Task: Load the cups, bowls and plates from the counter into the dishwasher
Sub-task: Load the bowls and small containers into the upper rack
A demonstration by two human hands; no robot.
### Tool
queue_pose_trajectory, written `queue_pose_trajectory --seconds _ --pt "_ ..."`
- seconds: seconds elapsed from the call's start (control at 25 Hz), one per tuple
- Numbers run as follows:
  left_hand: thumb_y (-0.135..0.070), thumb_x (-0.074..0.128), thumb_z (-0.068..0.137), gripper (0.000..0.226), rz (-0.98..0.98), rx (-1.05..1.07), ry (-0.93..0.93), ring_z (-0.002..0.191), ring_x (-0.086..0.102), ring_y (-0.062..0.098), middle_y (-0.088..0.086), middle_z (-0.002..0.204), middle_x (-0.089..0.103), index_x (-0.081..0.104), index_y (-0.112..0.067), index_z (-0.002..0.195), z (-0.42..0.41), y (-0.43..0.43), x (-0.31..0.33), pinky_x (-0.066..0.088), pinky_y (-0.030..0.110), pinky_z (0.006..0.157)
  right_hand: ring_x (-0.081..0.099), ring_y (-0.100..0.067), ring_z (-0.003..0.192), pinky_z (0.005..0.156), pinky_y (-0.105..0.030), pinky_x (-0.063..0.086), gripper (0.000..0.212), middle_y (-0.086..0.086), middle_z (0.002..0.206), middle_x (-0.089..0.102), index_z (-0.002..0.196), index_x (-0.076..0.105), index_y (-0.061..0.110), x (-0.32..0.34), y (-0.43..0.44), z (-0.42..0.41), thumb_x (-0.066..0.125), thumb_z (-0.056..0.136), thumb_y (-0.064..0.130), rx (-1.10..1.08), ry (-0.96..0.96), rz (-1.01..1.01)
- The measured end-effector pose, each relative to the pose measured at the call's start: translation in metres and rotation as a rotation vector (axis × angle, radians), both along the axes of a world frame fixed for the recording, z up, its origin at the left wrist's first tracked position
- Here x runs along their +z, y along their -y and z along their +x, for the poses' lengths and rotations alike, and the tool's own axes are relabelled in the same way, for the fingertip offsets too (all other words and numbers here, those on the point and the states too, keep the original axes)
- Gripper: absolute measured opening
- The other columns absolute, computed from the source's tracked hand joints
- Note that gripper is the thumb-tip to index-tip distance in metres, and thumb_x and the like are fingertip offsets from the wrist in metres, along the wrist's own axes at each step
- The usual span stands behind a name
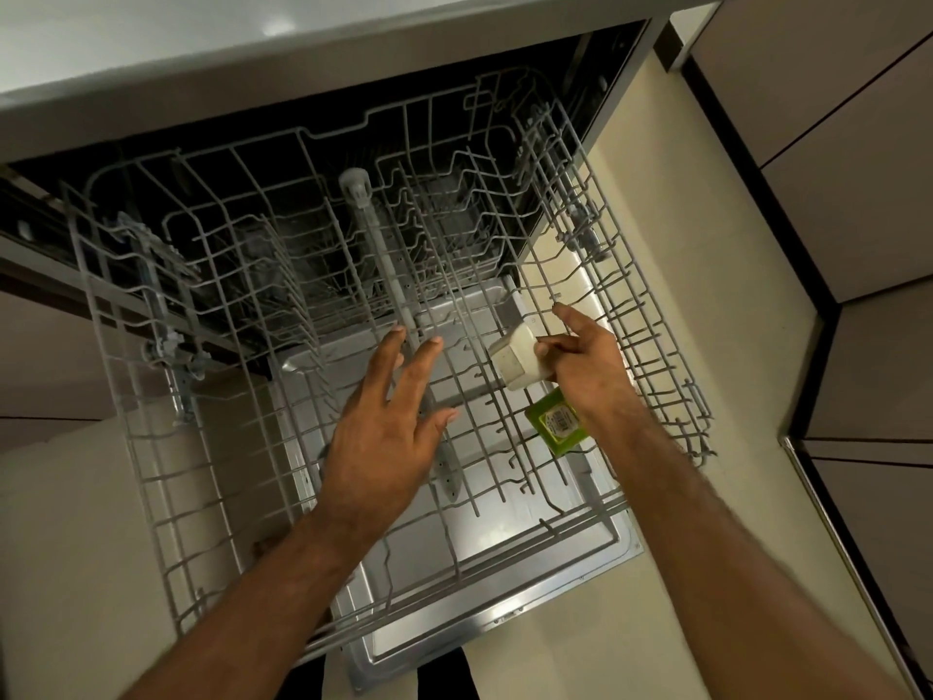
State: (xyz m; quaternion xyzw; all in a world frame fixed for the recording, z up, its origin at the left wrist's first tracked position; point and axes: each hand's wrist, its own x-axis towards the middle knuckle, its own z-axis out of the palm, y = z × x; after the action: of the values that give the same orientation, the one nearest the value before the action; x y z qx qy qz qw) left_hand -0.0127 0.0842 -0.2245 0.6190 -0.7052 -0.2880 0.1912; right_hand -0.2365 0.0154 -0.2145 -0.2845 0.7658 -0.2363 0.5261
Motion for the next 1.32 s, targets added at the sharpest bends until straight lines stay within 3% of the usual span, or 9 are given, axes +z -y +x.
queue_pose_trajectory --seconds 0.12,0.32,0.4,0.48,0.56,0.76,0.96,1.12,1.32 --pt "-0.053 0.056 0.097 0.070 0.013 -0.003 0.004 0.147 0.039 0.026 -0.004 0.170 0.015 0.027 -0.037 0.159 0.002 -0.002 -0.004 0.060 0.051 0.093 0.053 -0.019 0.127 0.112 -0.052 0.039 0.056 0.002 0.138 0.061 0.145 0.048 0.034 -0.006 0.002 0.002 0.059 0.098 0.007 -0.038 -0.014 -0.008" --pt "-0.054 0.056 0.097 0.071 0.073 0.010 0.011 0.147 0.039 0.027 -0.009 0.170 0.008 0.023 -0.043 0.158 0.005 -0.004 -0.007 0.058 0.052 0.096 0.057 0.000 0.103 0.108 -0.034 0.045 0.053 0.014 0.114 0.065 0.148 0.047 0.025 -0.011 0.000 0.004 0.052 0.100 0.002 0.012 -0.142 -0.102" --pt "-0.055 0.055 0.097 0.070 0.072 0.011 0.020 0.147 0.039 0.027 -0.009 0.170 0.009 0.023 -0.043 0.158 0.005 -0.004 -0.007 0.058 0.053 0.095 0.056 0.006 0.089 0.096 -0.021 0.050 0.056 0.021 0.098 0.059 0.147 0.047 0.026 -0.015 0.000 0.005 0.051 0.099 -0.001 0.028 -0.232 -0.136" --pt "-0.056 0.055 0.097 0.070 0.079 0.011 0.023 0.147 0.039 0.028 -0.009 0.170 0.010 0.022 -0.043 0.158 0.005 -0.003 -0.007 0.058 0.053 0.095 0.055 0.006 0.092 0.075 -0.005 0.046 0.058 0.018 0.107 0.062 0.148 0.046 0.026 -0.016 0.001 0.006 0.050 0.098 -0.003 0.043 -0.291 -0.151" --pt "-0.056 0.055 0.097 0.070 0.083 0.011 0.031 0.147 0.039 0.028 -0.008 0.170 0.011 0.023 -0.043 0.158 0.005 -0.002 -0.008 0.057 0.053 0.097 0.055 0.001 0.105 0.069 -0.001 0.040 0.059 0.008 0.127 0.064 0.149 0.044 0.025 -0.015 0.001 0.006 0.050 0.098 -0.004 0.064 -0.319 -0.152" --pt "-0.054 0.054 0.098 0.072 0.065 -0.007 0.092 0.152 0.029 0.025 -0.003 0.170 0.015 0.021 -0.038 0.161 0.006 -0.001 -0.011 0.035 0.046 0.117 0.052 -0.012 0.132 0.090 -0.018 0.040 0.058 0.003 0.149 0.051 0.150 0.044 0.020 -0.016 -0.001 0.008 0.058 0.096 0.002 0.077 -0.358 -0.195" --pt "-0.055 0.033 0.104 0.074 0.099 -0.031 0.256 0.158 -0.011 0.017 -0.005 0.172 -0.009 -0.004 -0.031 0.164 0.011 0.007 -0.005 0.000 0.046 0.128 0.040 -0.018 0.142 0.111 -0.024 0.027 0.056 -0.001 0.154 0.045 0.150 0.043 0.016 -0.012 -0.006 0.020 0.062 0.097 0.020 0.323 -0.568 -0.343" --pt "-0.047 0.028 0.109 0.069 0.081 -0.006 0.272 0.157 -0.016 0.014 -0.004 0.171 -0.013 -0.009 -0.024 0.163 0.017 0.018 0.027 -0.003 0.041 0.128 0.032 -0.021 0.147 0.121 -0.034 0.027 0.061 -0.006 0.158 0.038 0.153 0.038 0.015 0.019 -0.008 0.040 0.060 0.098 0.029 0.562 -0.626 -0.465" --pt "-0.045 0.029 0.109 0.067 -0.015 0.025 0.254 0.158 -0.008 0.014 -0.002 0.173 -0.005 0.000 -0.022 0.164 0.025 0.032 0.110 0.006 0.042 0.129 0.028 -0.024 0.149 0.121 -0.044 0.029 0.058 -0.007 0.159 0.037 0.152 0.039 0.014 0.096 -0.012 0.064 0.054 0.099 0.035 0.685 -0.679 -0.591"
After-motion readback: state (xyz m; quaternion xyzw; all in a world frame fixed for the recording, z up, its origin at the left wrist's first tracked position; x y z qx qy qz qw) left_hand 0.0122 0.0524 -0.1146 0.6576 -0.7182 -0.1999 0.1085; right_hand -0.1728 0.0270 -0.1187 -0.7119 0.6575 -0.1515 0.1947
